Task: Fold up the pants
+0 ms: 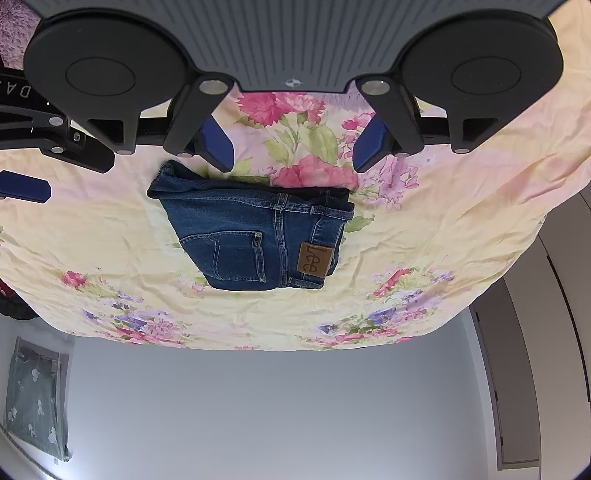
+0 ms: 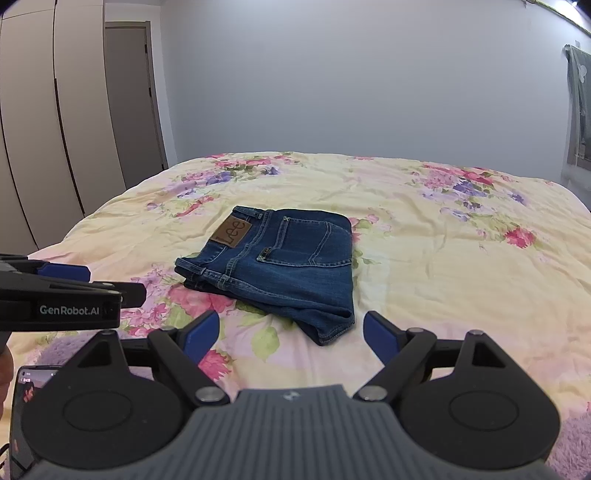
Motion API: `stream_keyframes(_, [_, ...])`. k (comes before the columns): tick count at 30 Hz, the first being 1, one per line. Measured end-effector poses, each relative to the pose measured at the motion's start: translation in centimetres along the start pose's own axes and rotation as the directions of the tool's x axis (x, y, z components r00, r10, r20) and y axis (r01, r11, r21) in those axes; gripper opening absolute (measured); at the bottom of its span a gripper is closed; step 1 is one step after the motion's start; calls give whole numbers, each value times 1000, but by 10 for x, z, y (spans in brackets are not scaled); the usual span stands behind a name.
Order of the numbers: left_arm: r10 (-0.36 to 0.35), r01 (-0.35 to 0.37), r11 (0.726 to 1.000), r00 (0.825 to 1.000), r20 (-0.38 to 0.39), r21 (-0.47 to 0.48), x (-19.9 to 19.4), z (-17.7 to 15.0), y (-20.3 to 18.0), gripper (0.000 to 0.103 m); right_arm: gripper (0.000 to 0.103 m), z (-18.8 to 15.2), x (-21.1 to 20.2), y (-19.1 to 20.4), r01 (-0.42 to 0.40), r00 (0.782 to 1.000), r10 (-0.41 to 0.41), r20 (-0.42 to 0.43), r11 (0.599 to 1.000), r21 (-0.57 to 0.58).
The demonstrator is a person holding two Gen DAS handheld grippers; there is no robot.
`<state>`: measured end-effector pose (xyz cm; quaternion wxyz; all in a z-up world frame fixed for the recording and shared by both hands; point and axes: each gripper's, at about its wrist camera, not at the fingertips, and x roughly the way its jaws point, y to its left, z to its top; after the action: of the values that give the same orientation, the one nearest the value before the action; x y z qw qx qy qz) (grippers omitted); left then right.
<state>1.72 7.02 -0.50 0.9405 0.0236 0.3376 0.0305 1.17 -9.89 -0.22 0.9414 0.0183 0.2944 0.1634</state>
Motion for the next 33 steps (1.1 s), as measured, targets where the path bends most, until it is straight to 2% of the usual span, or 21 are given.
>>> stream_keyframes(33, [-5, 5, 1000, 1000, 5, -13, -3, -4, -5, 87, 82, 1, -2, -6, 28, 1000, -28, -3, 999, 41])
